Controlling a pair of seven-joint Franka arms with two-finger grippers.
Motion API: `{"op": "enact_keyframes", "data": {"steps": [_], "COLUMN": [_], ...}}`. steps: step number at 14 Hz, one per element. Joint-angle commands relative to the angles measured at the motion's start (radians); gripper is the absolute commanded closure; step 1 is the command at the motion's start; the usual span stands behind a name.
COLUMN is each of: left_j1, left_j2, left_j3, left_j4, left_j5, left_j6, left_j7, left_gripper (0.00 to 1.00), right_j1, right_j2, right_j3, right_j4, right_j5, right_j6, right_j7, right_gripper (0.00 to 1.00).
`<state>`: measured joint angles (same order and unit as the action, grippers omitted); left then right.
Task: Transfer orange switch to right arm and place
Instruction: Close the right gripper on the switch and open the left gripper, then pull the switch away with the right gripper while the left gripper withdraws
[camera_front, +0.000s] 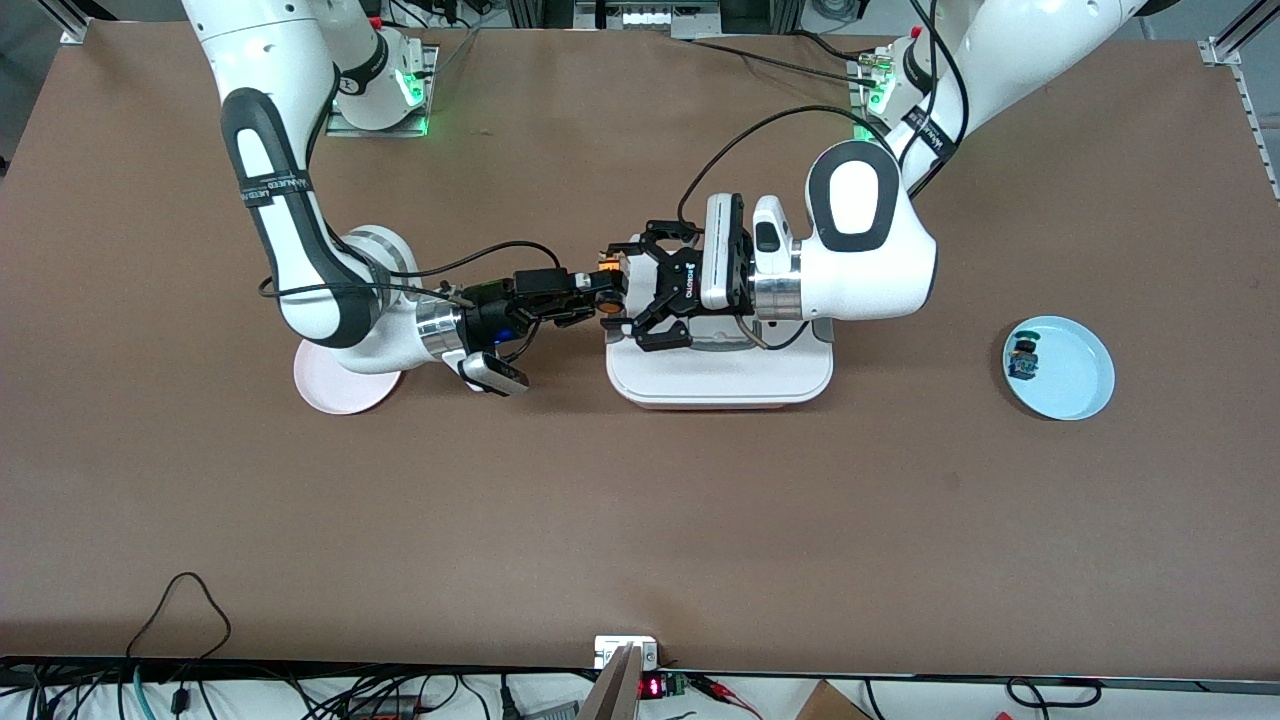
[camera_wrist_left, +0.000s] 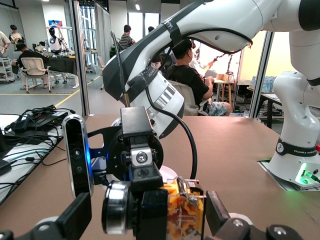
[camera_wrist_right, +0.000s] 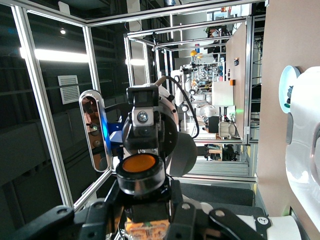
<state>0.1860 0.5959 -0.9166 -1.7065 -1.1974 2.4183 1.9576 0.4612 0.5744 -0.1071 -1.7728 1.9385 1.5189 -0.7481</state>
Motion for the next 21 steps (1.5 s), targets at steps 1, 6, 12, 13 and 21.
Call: {"op": "enact_keyframes", "data": {"steps": [1,6,12,13,21], "left_j1": [0.015,0.055,0.124,0.136,0.135], "left_j2": [-0.011,-0.013,-0.039,-0.041,-0.094], "left_j3": [-0.004,-0.002,-0.001,-0.001,0.011], "left_j4": [0.001,0.002,0.008,0.007,-0.002], "left_j5": [-0.028,-0.021,-0.021,-0.019,0.348], "left_j6": [-0.072,-0.119,-0.16,-0.162,-0.174], "left_j7": [-0.003,-0.008,-0.009,-0.023,-0.483], "left_gripper": [0.0,0.0,0.0,0.0,0.0], "right_j1": [0.002,-0.001,-0.013,-0.025,-0.113], "right_j2": [0.001,-0.002,-0.008,-0.01,-0.022], "right_j3": [0.001,-0.002,-0.01,-0.013,-0.071], "right_j4": [0.0,0.001,0.004,0.006,0.056], "right_j5": [0.016,0.014,0.007,-0.003,-0.292], "right_j6": [-0.01,-0.01,-0.008,-0.009,-0.026], "right_j7": [-0.019,-0.019,-0.016,-0.014,-0.007], "right_gripper": [0.96,1.0,1.0,1.0,1.0]}}
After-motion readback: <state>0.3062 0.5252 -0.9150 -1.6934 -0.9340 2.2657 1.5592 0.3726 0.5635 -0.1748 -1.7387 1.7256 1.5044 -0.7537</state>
